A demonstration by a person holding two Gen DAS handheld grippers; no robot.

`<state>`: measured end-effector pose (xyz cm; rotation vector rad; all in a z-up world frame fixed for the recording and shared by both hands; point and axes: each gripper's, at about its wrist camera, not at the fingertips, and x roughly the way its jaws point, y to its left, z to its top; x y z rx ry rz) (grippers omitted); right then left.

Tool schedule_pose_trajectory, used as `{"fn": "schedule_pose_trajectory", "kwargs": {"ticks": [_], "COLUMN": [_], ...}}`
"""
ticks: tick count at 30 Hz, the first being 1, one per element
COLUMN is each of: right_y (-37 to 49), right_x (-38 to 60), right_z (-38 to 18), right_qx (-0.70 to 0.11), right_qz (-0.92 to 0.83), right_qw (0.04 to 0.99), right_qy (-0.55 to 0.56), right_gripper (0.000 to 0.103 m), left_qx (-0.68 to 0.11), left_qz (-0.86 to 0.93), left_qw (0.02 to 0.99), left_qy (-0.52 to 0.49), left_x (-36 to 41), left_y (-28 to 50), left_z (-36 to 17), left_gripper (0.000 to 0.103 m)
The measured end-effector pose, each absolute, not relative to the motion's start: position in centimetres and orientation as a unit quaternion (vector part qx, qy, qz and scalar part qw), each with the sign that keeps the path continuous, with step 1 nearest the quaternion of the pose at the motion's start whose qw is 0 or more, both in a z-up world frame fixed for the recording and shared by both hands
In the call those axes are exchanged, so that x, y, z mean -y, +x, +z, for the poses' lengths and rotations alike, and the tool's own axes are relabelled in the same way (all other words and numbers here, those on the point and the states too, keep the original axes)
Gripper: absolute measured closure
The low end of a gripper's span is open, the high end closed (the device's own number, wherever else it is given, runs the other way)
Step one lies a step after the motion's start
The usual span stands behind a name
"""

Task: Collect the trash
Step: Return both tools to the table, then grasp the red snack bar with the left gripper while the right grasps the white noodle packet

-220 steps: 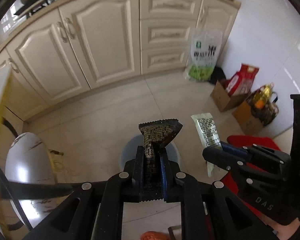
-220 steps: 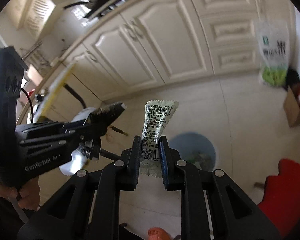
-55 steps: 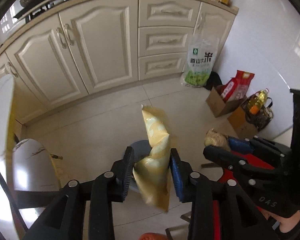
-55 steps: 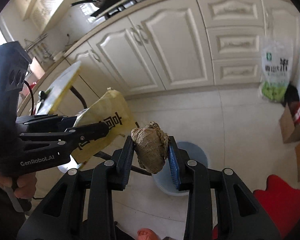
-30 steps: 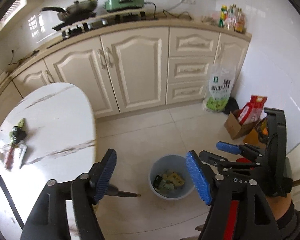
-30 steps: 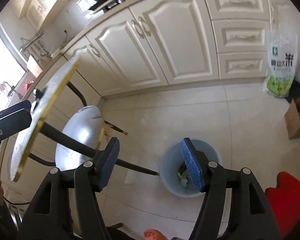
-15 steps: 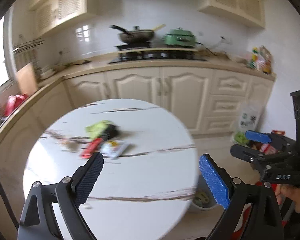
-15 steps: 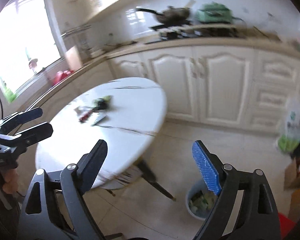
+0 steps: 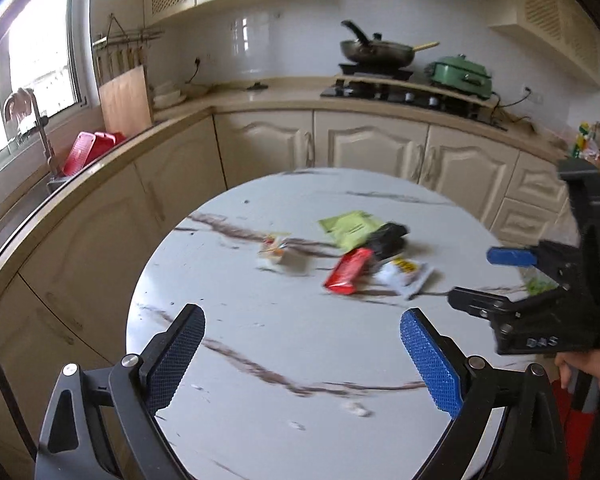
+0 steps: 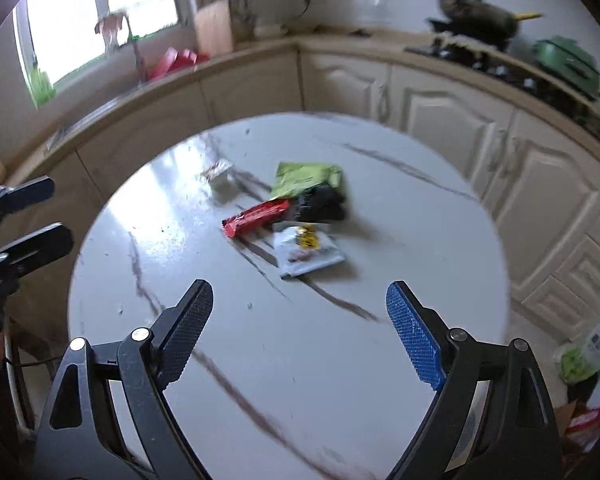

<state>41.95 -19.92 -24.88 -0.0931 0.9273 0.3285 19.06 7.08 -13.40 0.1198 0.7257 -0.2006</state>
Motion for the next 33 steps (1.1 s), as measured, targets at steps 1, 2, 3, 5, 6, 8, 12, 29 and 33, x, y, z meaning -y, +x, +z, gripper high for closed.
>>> {"fn": "schedule_pose_trajectory", "kwargs": {"ticks": [1,2,3,5,6,8,12,29,33], "right_y": [42.7,43.7,44.6,45.6,46.4,47.1,48.2,48.6,47.8], "right_x": [19.6,18.9,18.6,18.4,18.2,17.9,18.2,19.2,20.8], "right_z": [-25.3,-26.1,-26.8,-27.7,-28.3,-28.8,-29.8,-31.2,-31.1], "right_qx": [-0.449,-0.457,-0.464,-0.472,-0.477,-0.482,-0.492,-0.487,-0.484], "right_qz": [0.161,0.163,0.161,0.161,0.163,0.162,0.167,0.181,0.184], "right_qw": [0.878,0.872,0.869,0.865,0.861,0.859,0.853,0.849,0.851], "right_qy": [-0.049,-0.053,-0.056,-0.060,-0.059,-0.062,-0.059,-0.099,-0.087], "right_gripper": [0.015,0.015,0.015,0.016,0.016,0.018,0.024,0.057,0.057], "left_qx": [-0.357,-0.363,-0.366,-0.373,-0.375,-0.380,-0.396,-0.438,-0.447], "left_qz": [-0.095,-0.097,-0.096,-0.098,-0.100,-0.106,-0.110,-0.114,-0.123], "left_qw": [0.927,0.925,0.924,0.921,0.920,0.917,0.909,0.887,0.881], "left_qy": [0.059,0.058,0.057,0.058,0.060,0.063,0.064,0.090,0.098], "left_x": [-7.5,-7.9,-8.0,-8.1,-7.9,-8.0,-7.0,-1.3,1.0], "left_y": [19.6,20.1,20.3,21.6,22.0,23.6,28.7,36.5,38.5], "left_z": [-13.6,-13.8,-14.0,-14.1,-14.2,-14.5,-15.1,-19.4,-21.0], "left_gripper": [0.006,0.006,0.006,0.006,0.006,0.006,0.006,0.006,0.006]}}
